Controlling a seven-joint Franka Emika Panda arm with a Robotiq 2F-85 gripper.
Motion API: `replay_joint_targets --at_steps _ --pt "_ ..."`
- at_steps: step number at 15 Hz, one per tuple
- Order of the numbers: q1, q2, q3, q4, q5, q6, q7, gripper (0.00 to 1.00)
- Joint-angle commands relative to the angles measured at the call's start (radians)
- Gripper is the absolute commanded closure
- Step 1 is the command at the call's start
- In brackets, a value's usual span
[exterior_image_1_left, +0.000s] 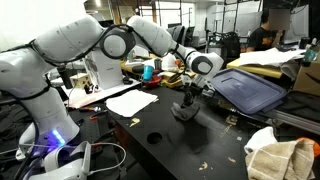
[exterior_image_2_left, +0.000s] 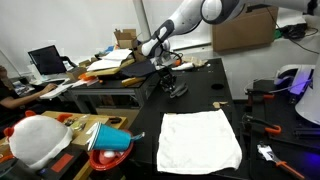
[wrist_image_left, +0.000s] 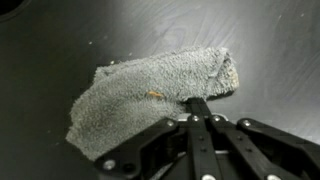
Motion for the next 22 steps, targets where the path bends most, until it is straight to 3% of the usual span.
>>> replay_joint_targets --at_steps 1,3,4,6,11,12,15,22 --pt "-0.005 -0.038 0.065 -0.060 0.045 -0.051 -0.050 1.00" --pt "-0.013 -0.070 0.098 -0.087 0.049 -0.081 -0.083 1.00" --pt "-0.011 -0.102 0.103 -0.115 0.033 -0.081 -0.109 0.74" --pt "-0.008 -0.175 0.105 -0.167 0.003 -0.090 -0.158 0.68" --pt "0.006 -0.357 0.098 -0.309 -0.052 -0.089 -0.225 0.29" --pt "0.049 -0.387 0.034 -0.345 -0.005 -0.057 -0.210 0.22" --pt "0.088 -0.458 0.000 -0.464 0.026 0.021 -0.168 0.01" --pt "0.193 -0.498 -0.092 -0.725 0.055 0.442 0.068 0.00"
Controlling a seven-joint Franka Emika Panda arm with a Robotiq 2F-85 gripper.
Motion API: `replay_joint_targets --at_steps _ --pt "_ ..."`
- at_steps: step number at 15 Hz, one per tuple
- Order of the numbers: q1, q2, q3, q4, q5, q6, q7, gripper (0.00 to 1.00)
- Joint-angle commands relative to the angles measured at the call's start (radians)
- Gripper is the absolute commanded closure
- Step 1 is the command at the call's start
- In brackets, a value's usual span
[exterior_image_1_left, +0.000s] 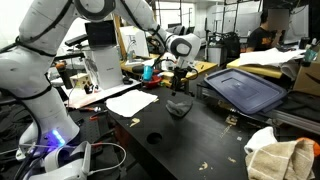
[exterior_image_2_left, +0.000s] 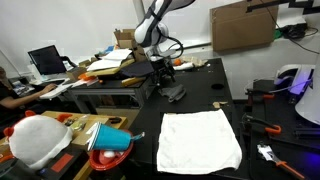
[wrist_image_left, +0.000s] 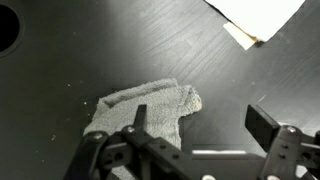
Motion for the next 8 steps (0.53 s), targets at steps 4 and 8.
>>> replay_joint_targets --at_steps 4,8 --pt "0.085 -0.075 -0.090 -0.257 0.008 0.218 0.208 0.00" --pt "0.100 -0.106 -0.100 -0.323 0.018 0.208 0.260 0.42"
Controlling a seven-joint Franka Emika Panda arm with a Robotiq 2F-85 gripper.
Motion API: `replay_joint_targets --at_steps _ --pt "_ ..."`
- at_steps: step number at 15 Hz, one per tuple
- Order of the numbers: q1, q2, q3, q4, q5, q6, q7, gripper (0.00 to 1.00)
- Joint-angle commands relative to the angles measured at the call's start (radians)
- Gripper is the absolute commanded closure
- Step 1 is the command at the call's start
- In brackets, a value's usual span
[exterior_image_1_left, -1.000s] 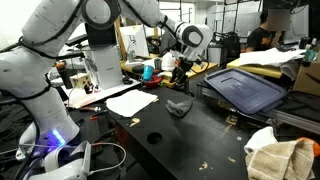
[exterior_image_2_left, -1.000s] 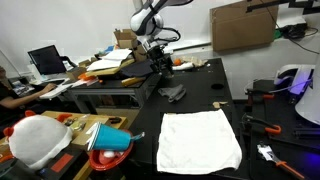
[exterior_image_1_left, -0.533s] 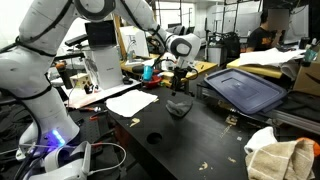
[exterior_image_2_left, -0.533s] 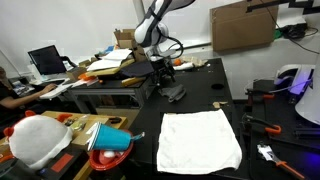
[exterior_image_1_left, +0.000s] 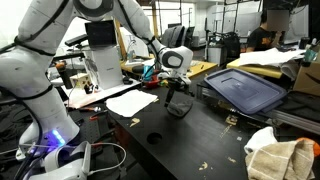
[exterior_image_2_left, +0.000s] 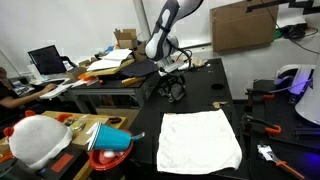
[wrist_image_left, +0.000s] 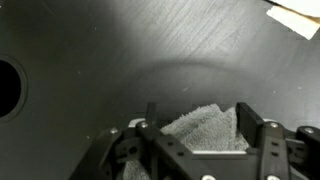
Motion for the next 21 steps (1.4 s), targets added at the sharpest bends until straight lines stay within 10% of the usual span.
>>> replay_joint_targets --at_steps 1,8,15,21 --pt "0.024 -0.089 -0.017 -0.110 0.020 0.024 0.047 0.49" --pt "0.017 -0.153 -0.015 -0.189 0.017 0.112 0.028 1.00" --pt "0.015 -0.185 -0.012 -0.240 0.014 0.190 0.014 1.00" --pt "0.009 -0.199 -0.005 -0.250 0.017 0.217 -0.008 0.44"
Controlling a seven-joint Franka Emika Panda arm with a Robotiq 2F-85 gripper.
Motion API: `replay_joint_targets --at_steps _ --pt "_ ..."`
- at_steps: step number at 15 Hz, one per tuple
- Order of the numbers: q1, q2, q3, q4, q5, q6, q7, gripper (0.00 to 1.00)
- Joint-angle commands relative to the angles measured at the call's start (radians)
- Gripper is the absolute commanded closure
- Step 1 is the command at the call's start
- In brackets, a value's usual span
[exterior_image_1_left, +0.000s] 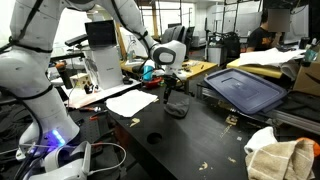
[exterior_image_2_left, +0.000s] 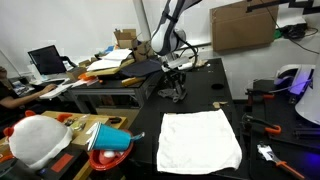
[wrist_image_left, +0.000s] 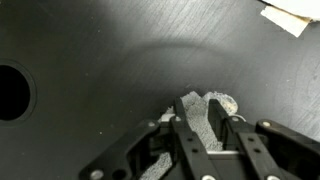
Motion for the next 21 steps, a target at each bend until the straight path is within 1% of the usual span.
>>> replay_joint_targets --at_steps 1,5,6,7,8,9,10,11,12,16,18,19,20,21 --pt "0.002 -0.045 -0.001 -0.050 0.017 0.037 -0.033 0.37" --pt "0.002 -0.017 0.002 -0.047 0.012 0.072 -0.055 0.07" --pt "0.002 -0.012 0.003 -0.050 0.012 0.079 -0.061 0.01" --pt "0.001 -0.005 0.004 -0.051 0.012 0.085 -0.070 0.00" --pt "0.001 0.000 0.005 -0.052 0.013 0.089 -0.074 0.23" --pt "-0.002 0.003 0.008 -0.052 0.016 0.095 -0.084 0.31" --pt "-0.003 0.006 0.010 -0.052 0.016 0.110 -0.094 0.32" --pt "-0.003 0.009 0.010 -0.050 0.016 0.119 -0.099 0.38" --pt "-0.003 0.012 0.009 -0.050 0.015 0.129 -0.106 0.47" --pt "-0.006 0.012 0.012 -0.051 0.021 0.150 -0.115 0.77" --pt "-0.013 0.002 0.019 -0.052 0.033 0.136 -0.120 0.92" --pt "-0.023 -0.005 0.028 -0.047 0.054 0.109 -0.118 1.00" --pt "-0.028 -0.009 0.033 -0.046 0.071 0.104 -0.120 1.00" --pt "-0.042 -0.017 0.043 -0.038 0.099 0.074 -0.131 1.00"
